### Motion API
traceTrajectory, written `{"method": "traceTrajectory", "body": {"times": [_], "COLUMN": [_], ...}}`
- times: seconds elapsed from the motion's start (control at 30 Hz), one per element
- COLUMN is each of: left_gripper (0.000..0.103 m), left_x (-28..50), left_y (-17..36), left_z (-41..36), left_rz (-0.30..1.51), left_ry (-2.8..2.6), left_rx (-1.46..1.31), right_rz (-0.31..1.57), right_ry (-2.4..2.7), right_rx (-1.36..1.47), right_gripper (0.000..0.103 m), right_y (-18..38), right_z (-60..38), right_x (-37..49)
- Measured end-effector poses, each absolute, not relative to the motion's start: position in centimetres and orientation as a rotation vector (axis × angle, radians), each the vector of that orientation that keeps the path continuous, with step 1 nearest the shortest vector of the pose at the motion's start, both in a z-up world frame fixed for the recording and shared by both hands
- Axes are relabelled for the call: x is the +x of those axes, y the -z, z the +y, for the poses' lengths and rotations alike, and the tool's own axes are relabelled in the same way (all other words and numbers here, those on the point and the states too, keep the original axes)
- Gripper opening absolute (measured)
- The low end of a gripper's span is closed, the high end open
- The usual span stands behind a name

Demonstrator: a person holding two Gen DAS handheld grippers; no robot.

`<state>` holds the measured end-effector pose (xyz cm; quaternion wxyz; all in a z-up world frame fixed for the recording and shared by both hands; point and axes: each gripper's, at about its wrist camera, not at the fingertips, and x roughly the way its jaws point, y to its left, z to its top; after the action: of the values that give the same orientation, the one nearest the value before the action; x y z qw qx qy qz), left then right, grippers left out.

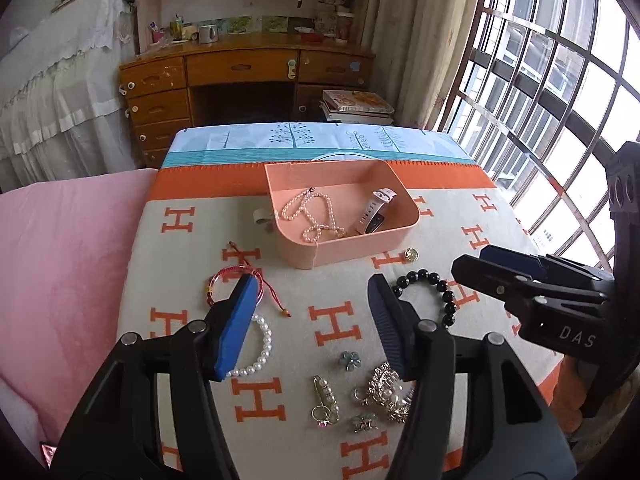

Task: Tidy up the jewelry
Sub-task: 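Grasp the pearl bracelet with the left tool while the right tool grasps the black bead bracelet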

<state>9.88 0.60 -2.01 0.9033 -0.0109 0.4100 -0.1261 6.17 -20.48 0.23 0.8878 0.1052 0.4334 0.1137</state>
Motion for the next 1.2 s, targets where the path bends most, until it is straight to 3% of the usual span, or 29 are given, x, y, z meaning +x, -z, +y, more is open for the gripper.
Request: {"method": "traceTrajectory", "body": {"times": [0.43,0.5,0.7,0.77,0.87,1.2], "left_gripper": [0.054,0.052,0.034,0.030,0.026,0.020], "left_x": [8.2,8.5,9.7,10.1,10.5,11.8], "left_y": [8.6,9.6,11.7,12.2,12.9,14.4], "left_z": [2.8,3.1,4.1,4.2,3.8,3.5], "left_rz": [0.947,0.964,1.005,1.014,1.037,1.068], "left_ry": [0.191,0.181,0.172,0.168,0.167,0.171], "left_rx": [-0.048,-0.044,-0.043,-0.028,-0.004,0.030], "right_rz": [0.974,0.998,1.045,1.054,1.075,1.095], "right_ry": [-0.227,-0.223,-0.226,-0.231,-0.237,-0.233], "right_rx": [0.134,0.112,0.044,0.012,-0.013,-0.057], "right_gripper": [0.052,0.052,0.051,0.047,0.038,0.031], "right_y": [4.5,5.5,7.8,8.4,9.4,11.6], "right_z": [-20.2,-19.9,-18.9,-18.4,-18.0,-17.1], "right_x": [5.4,5.7,6.5,6.8,7.4,8.5]}}
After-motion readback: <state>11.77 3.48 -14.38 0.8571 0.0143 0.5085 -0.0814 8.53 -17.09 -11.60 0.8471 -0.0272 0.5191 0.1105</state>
